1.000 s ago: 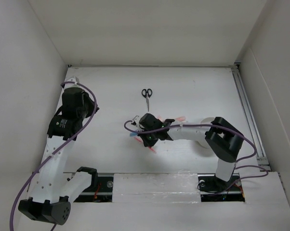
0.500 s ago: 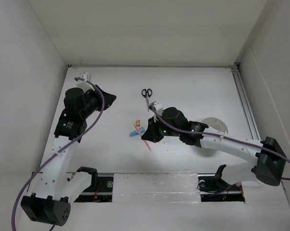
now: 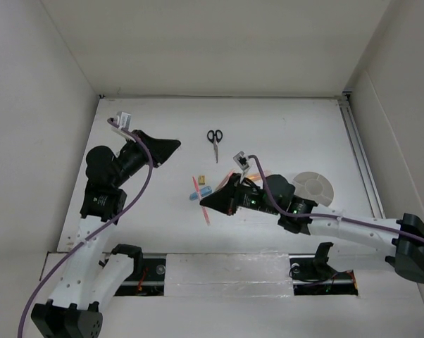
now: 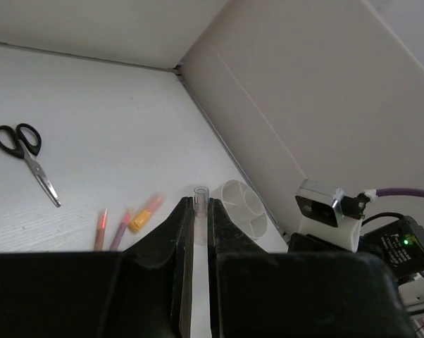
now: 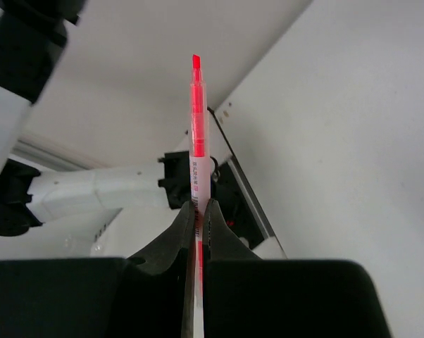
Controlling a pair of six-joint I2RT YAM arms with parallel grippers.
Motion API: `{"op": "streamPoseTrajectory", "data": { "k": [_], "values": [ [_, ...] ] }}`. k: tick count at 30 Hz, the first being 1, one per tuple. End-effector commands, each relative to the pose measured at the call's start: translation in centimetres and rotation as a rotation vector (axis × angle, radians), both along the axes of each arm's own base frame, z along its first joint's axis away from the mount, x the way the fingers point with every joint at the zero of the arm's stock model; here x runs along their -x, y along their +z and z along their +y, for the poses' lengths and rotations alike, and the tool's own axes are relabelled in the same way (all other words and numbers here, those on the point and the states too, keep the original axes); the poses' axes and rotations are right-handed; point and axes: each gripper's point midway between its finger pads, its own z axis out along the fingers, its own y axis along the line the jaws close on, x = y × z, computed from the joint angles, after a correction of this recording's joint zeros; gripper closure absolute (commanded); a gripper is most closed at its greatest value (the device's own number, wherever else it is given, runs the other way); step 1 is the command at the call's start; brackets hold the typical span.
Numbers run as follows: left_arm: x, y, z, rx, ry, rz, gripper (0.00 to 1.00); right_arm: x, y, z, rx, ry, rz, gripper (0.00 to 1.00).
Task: Sort the stationery into containers
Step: Pick up the pen from the center of the board.
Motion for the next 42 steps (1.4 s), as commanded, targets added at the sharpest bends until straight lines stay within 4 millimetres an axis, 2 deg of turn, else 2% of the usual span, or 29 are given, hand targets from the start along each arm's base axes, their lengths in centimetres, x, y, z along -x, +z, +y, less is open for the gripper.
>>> {"op": "streamPoseTrajectory", "data": {
  "k": [1, 3, 5, 9, 10, 13, 15, 19, 22, 24, 30, 39, 42],
  "values": [
    [1.4, 0.9, -0.6, 0.085, -0.058, -0.023, 1.0, 0.7, 6.1, 0.0, -0.228, -0.008, -0.1, 1.0],
    [2.1, 1.4, -0.5, 0.126, -0.056, -0.038, 1.0, 1.0, 6.4, -0.1, -0.242, -0.013, -0.104, 1.0],
    [2.3, 0.9, -0.6, 0.162, -0.062, 0.001, 1.0, 0.8, 6.7, -0.3, -0.262, -0.025, -0.113, 1.0],
    [2.8, 1.4, -0.8, 0.193, -0.08, -0.009, 1.0, 0.8, 6.2, 0.7, -0.262, -0.001, -0.105, 1.0],
    [3.3, 1.7, -1.1, 0.202, -0.102, -0.023, 1.0, 0.8, 7.0, 0.8, -0.3, 0.001, -0.113, 1.0],
    [4.0, 2.4, -1.4, 0.218, -0.138, -0.042, 1.0, 1.3, 7.0, 1.1, -0.327, 0.026, -0.113, 1.0],
    [4.0, 2.4, -1.4, 0.218, -0.138, -0.042, 1.0, 1.6, 7.7, 1.0, -0.352, 0.038, -0.128, 1.0],
    [4.1, 2.4, -1.6, 0.218, -0.147, -0.041, 1.0, 1.5, 7.1, 1.2, -0.335, 0.038, -0.119, 1.0],
    [4.3, 2.4, -1.7, 0.215, -0.156, -0.04, 1.0, 1.2, 7.8, 1.3, -0.335, 0.027, -0.138, 1.0],
    [4.2, 2.0, -1.7, 0.214, -0.155, -0.031, 1.0, 0.9, 7.4, 1.5, -0.307, 0.014, -0.122, 1.0],
    [4.6, 2.4, -1.7, 0.222, -0.168, -0.044, 1.0, 0.4, 6.9, 2.2, -0.289, 0.004, -0.112, 1.0],
    [5.4, 2.7, -2.0, 0.218, -0.198, -0.06, 1.0, -0.6, 6.1, 2.1, -0.264, -0.004, -0.117, 1.0],
    [5.4, 2.1, -1.9, 0.219, -0.188, -0.046, 1.0, -0.9, 6.1, 2.0, -0.263, -0.013, -0.118, 1.0]
  ]
}}
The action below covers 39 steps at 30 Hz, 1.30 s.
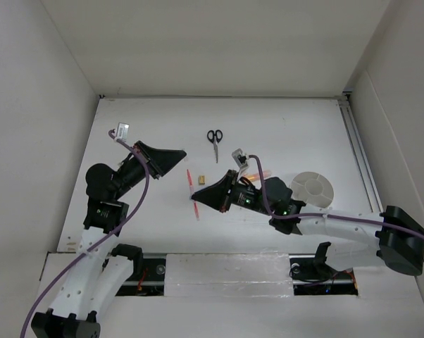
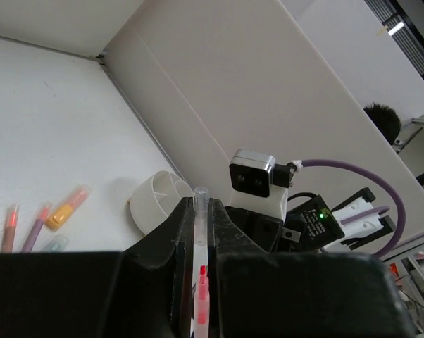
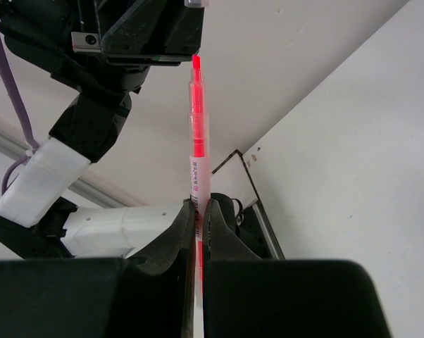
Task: Sort the stationery into containers
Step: Pick up the pen from the center of the board, then close the pen cap on the pen.
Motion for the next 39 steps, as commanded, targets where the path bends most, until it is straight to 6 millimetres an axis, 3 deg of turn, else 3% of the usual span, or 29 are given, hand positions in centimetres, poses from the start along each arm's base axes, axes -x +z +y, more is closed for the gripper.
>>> {"op": "streamPoseTrajectory", "data": {
  "k": [1, 11, 16, 39],
  "values": [
    [1.1, 1.1, -0.1, 0.013, -0.027, -0.076, 1.0, -0.4, 3.0, 0.0, -0.066, -0.003, -0.051, 1.0],
    [1.1, 0.1, -0.1, 0.004, -0.025, -0.066, 1.0, -1.0, 3.6, -0.2, -0.069, -0.01, -0.069, 1.0],
    [1.1, 0.1, -0.1, 0.004, -0.025, -0.066, 1.0, -1.1, 2.8, 0.2, -0.053, -0.01, -0.06, 1.0],
    [1.4, -0.2, -0.2, 0.01, -0.036, -0.07, 1.0, -1.2, 3.3, 0.2, -0.058, -0.012, -0.073, 1.0]
  ]
}}
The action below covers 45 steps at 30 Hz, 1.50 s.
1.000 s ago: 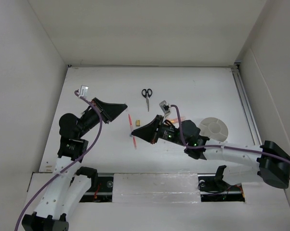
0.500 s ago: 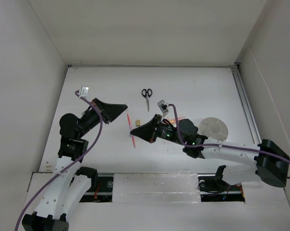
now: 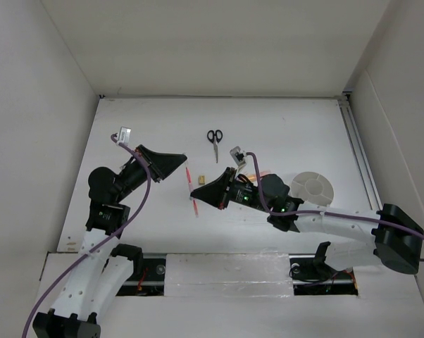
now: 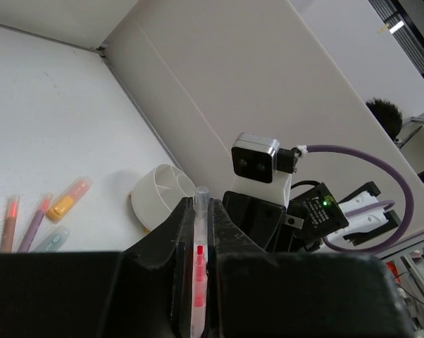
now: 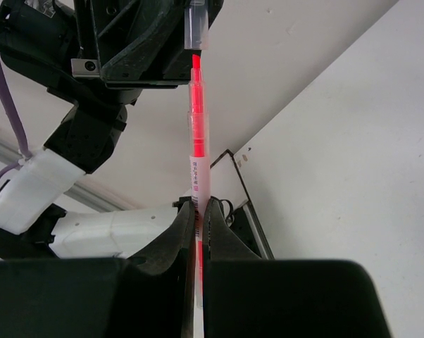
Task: Sort the stationery into containers
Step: Close the pen cap on the pen.
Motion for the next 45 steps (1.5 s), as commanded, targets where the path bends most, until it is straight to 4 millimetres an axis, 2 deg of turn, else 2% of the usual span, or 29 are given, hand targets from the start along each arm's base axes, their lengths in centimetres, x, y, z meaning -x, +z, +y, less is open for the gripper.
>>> {"op": "streamPoseTrajectory", "data": {
  "k": [1, 27, 28, 31, 32, 37, 38, 45],
  "values": [
    [1.1, 1.4, -0.1, 0.008, -0.027, -0.082, 1.0, 0.1, 3.7, -0.1, -0.08, 0.013, -0.068, 1.0],
    [1.1, 0.9, -0.1, -0.005, -0.023, -0.086, 1.0, -0.1, 3.9, -0.8, -0.086, -0.007, -0.08, 1.0],
    [1.1, 0.5, -0.1, -0.007, -0.023, -0.076, 1.0, -0.1, 4.4, -0.8, -0.095, -0.007, -0.086, 1.0],
    [1.1, 0.0, -0.2, -0.011, -0.032, -0.067, 1.0, -0.1, 4.2, -0.8, -0.086, -0.007, -0.08, 1.0],
    [1.1, 0.0, -0.2, -0.011, -0.032, -0.067, 1.0, -0.2, 4.6, -0.7, -0.094, -0.007, -0.085, 1.0],
    [1.6, 0.6, -0.2, -0.008, -0.042, -0.098, 1.0, -0.5, 3.8, -0.1, -0.074, -0.007, -0.074, 1.0],
    [1.5, 0.5, -0.2, -0.014, -0.04, -0.106, 1.0, -0.5, 4.2, 0.0, -0.082, -0.007, -0.078, 1.0],
    [1.8, -0.5, -0.4, -0.026, -0.056, -0.104, 1.0, -0.7, 4.7, 0.2, -0.09, -0.007, -0.083, 1.0]
  ]
}}
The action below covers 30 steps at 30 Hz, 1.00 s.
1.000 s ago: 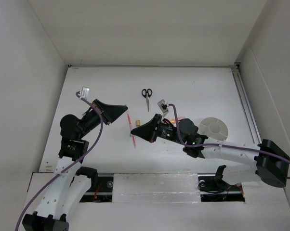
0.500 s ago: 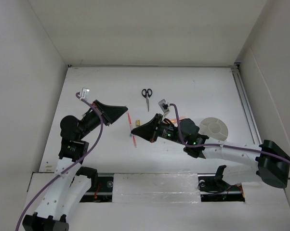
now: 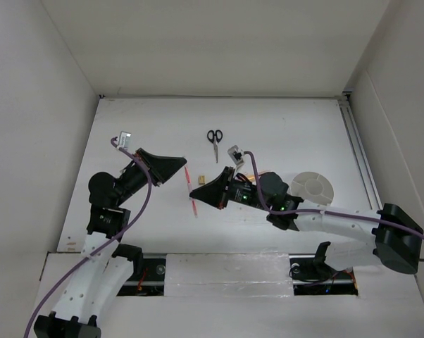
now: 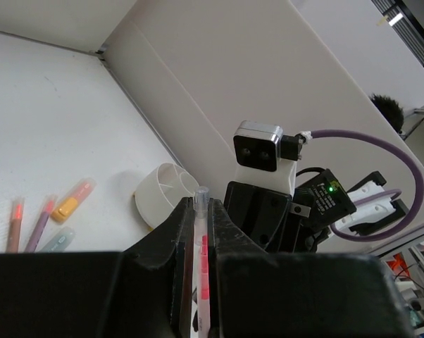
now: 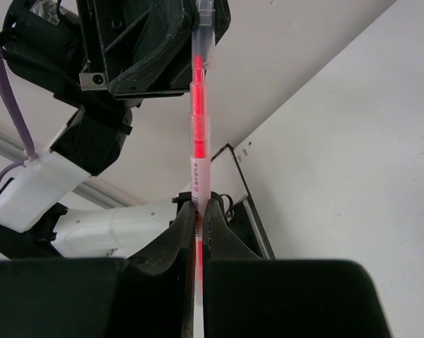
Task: Sort the stationery into containers
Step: Close the pen cap on the pen.
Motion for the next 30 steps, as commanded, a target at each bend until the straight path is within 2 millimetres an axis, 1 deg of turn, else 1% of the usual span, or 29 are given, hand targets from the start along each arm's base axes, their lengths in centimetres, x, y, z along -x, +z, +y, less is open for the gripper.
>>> {"op": "streamPoseTrajectory", "data": {
  "k": [1, 2, 3, 4, 7, 8, 9, 12, 13, 14, 15, 18, 20, 21, 27, 30],
  "values": [
    [1.2, 0.1, -0.4, -0.016, -0.049, -0.075, 1.0, -0.6, 4.1, 0.3, -0.096, -0.011, -0.07, 1.0],
    [1.2, 0.1, -0.4, -0.016, -0.049, -0.075, 1.0, -0.6, 4.1, 0.3, -0.095, -0.011, -0.07, 1.0],
    [1.3, 0.2, -0.3, -0.022, -0.046, -0.095, 1.0, -0.6, 4.6, 0.3, -0.103, -0.011, -0.075, 1.0],
    [1.2, -0.2, -0.4, -0.024, -0.046, -0.085, 1.0, -0.6, 4.8, 0.3, -0.114, -0.009, -0.071, 1.0],
    [1.2, -0.3, -0.3, -0.03, -0.044, -0.093, 1.0, -0.8, 4.8, 0.2, -0.116, -0.023, -0.068, 1.0],
    [1.1, -0.7, -0.4, -0.037, -0.042, -0.091, 1.0, -0.8, 4.9, 0.2, -0.119, -0.021, -0.058, 1.0],
    [1.1, -0.5, -0.3, -0.035, -0.042, -0.103, 1.0, -0.7, 5.2, 0.0, -0.127, -0.021, -0.063, 1.0],
    [1.4, -0.6, -0.4, -0.035, -0.05, -0.113, 1.0, -1.0, 4.8, -0.1, -0.121, -0.042, -0.054, 1.0],
    [1.4, -0.6, -0.4, -0.035, -0.05, -0.113, 1.0, -0.9, 5.2, -0.2, -0.132, -0.04, -0.05, 1.0],
    [1.4, -0.6, -0.4, -0.035, -0.05, -0.113, 1.0, -1.5, 5.3, -0.4, -0.133, -0.059, -0.049, 1.0],
    [1.4, -1.0, -0.4, -0.043, -0.048, -0.112, 1.0, -1.5, 5.3, -0.4, -0.133, -0.06, -0.049, 1.0],
    [1.3, -1.0, -0.4, -0.054, -0.044, -0.127, 1.0, -1.3, 5.3, -0.4, -0.135, -0.049, -0.042, 1.0],
    [1.4, -0.9, -0.4, -0.06, -0.05, -0.147, 1.0, -1.2, 5.6, -0.6, -0.143, -0.049, -0.047, 1.0],
    [1.8, -0.8, -0.4, -0.061, -0.059, -0.157, 1.0, -1.5, 5.3, -0.7, -0.131, -0.058, -0.041, 1.0],
    [1.8, -0.4, -0.4, -0.057, -0.058, -0.175, 1.0, -2.4, 3.8, -0.7, -0.08, -0.1, -0.004, 1.0],
    [2.0, -0.5, -0.5, -0.054, -0.069, -0.167, 1.0, -2.8, 4.0, -0.7, -0.079, -0.121, 0.001, 1.0]
  ]
}}
